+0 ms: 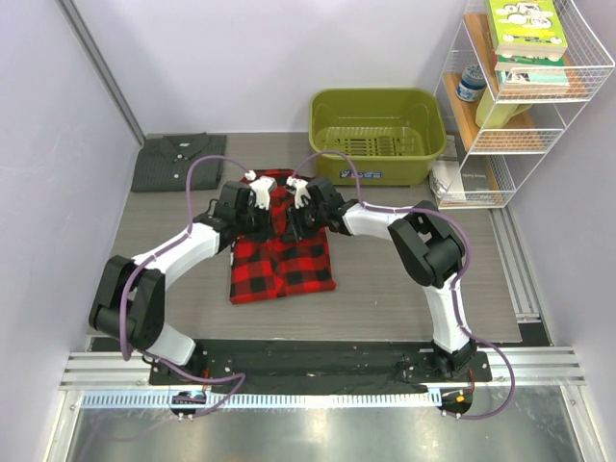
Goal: Fold and stack the long sleeve shirts
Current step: Fold the shirt
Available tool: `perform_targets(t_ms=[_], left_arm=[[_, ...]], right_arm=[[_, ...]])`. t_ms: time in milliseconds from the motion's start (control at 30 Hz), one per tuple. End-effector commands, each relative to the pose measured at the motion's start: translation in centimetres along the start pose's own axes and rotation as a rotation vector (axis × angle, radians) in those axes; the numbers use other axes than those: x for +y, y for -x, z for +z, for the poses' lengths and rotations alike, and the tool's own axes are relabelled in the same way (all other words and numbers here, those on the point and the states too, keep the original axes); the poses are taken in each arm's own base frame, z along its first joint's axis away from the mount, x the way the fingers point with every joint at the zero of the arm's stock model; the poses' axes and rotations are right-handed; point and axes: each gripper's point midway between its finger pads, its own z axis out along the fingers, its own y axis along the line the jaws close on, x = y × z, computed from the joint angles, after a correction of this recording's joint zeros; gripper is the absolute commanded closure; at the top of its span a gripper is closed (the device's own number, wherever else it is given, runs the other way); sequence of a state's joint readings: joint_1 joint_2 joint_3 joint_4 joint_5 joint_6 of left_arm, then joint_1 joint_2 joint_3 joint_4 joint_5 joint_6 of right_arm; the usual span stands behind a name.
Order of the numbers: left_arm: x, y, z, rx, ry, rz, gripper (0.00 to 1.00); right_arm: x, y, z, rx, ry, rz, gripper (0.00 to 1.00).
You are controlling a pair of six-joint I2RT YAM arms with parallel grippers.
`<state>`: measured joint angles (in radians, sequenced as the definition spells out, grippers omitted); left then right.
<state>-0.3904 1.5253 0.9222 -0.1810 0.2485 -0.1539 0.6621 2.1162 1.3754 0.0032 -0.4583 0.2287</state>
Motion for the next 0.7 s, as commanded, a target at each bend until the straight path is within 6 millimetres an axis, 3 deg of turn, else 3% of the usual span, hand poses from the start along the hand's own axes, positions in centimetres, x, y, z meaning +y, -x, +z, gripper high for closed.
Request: perform_targets(t_ms=[0,67,100,133,167,300,333,400,433,467,567,667], left_arm=[[-2.1,1.0,-1.4,-0.065,-0.065,0.053,1.00],[-2.5,0.1,-1.1,-0.043,-0.076,0.076,0.90],[-2.9,-0.3,-1.0,-0.029,-0.089,0.088,0.79],[-2.8,-0.8,-0.6,-0.004,-0.087,0.079,0.58],[-2.5,-1.2,-0.7,0.019,-0.075,0.074,0.55],[-0.8,0.1,-2.7,-0.011,-0.064,0.055,0.52],[0.7,1.5,-4.3,-0.059,-0.044,0.045,0.50],[2.0,1.0,-6.1,-0.029,-0.080,0.007,0.48],[2.6,1.1,-6.8,-0.019,-0.076,0.060,0.47],[3.0,-0.5,-7.3,0.048,-0.077,0.046,0.46],[4.5,-2.3,-8.0,0.120,-0.071,0.056,0.45],[5.6,-4.1,-8.0,0.181,-0.053,0.009,0.43]], right_arm=[[1.0,3.3,-1.6,-0.080,-0.014,-0.030,0.63],[0.9,3.0,-2.0,-0.062,-0.016,-0.019,0.61],[1.2,3.4,-2.4,-0.071,-0.010,-0.019,0.59],[1.2,3.4,-2.7,-0.071,-0.006,-0.017,0.57],[1.6,3.7,-3.0,-0.074,0.011,-0.018,0.55],[1.4,4.7,-6.1,-0.081,-0.003,-0.038,0.48],[1.1,5.3,-7.7,-0.097,-0.012,-0.042,0.46],[0.9,5.3,-9.7,-0.098,-0.031,-0.059,0.40],[-0.1,4.6,-10.4,-0.077,-0.052,-0.034,0.37],[-0.4,4.3,-10.9,-0.071,-0.061,-0.033,0.33],[-2.1,2.9,-11.8,-0.044,-0.097,0.005,0.30],[-2.7,1.1,-11.5,-0.001,-0.082,0.068,0.30]])
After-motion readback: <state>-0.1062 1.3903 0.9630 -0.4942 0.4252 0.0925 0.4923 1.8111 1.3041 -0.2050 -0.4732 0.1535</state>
